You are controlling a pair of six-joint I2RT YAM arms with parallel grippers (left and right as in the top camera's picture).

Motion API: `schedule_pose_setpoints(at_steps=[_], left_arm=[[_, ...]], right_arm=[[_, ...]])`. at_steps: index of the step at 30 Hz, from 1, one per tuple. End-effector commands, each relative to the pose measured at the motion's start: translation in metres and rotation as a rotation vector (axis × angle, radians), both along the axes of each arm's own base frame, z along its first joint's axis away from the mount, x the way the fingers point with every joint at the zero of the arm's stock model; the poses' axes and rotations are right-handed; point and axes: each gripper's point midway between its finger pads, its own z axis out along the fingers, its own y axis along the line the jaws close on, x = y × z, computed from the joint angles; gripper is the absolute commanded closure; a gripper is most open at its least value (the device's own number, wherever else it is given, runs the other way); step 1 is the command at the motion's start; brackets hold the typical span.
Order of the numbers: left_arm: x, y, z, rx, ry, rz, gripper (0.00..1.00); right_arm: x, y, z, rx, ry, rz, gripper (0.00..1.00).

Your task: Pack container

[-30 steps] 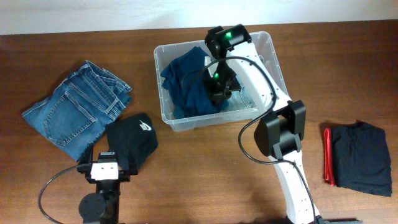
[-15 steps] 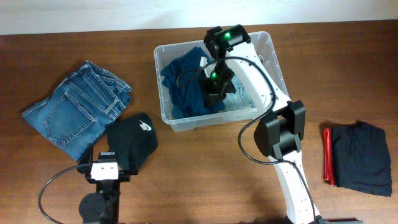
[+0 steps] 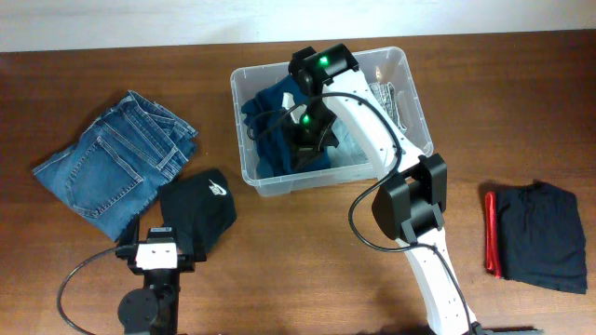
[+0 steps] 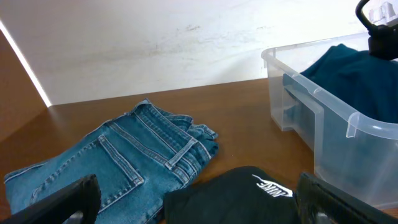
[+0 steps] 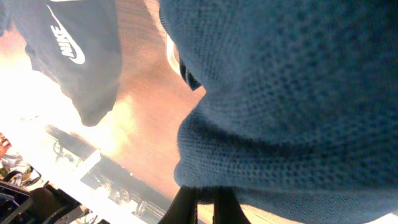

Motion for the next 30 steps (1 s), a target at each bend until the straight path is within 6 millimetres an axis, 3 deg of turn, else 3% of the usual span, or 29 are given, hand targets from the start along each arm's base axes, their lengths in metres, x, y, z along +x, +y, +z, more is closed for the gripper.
schedule_pose_setpoints(at_steps=[1, 4, 12, 16, 24, 27, 30], left_arm=[[0.000, -0.001, -0.002, 0.015, 0.002, -0.008, 0.00], [0.000, -0.001, -0.002, 0.015, 0.002, -0.008, 0.00], [0.000, -0.001, -0.002, 0.015, 0.002, -0.008, 0.00], [0.000, -0.001, -0.002, 0.015, 0.002, -0.008, 0.00], [0.000, -0.001, -0.002, 0.015, 0.002, -0.008, 0.00], [0.000, -0.001, -0.002, 0.015, 0.002, -0.008, 0.00], [0.000, -0.001, -0.002, 0.015, 0.002, -0.008, 0.00]], right_arm=[[0.004, -0.008, 0.021, 0.002, -0.061, -0.007, 0.95], [0.012, -0.018, 0.027, -0.034, -0.109, -0.012, 0.95], [0.041, -0.039, 0.075, -0.122, -0.373, -0.019, 0.92], [0.056, -0.042, 0.078, -0.160, -0.455, -0.023, 0.92], [0.085, -0.029, 0.062, -0.195, -0.574, -0.020, 0.92], [0.088, -0.028, 0.043, -0.205, -0.554, -0.016, 0.91], [0.087, -0.028, 0.011, -0.230, -0.506, -0.004, 0.92]])
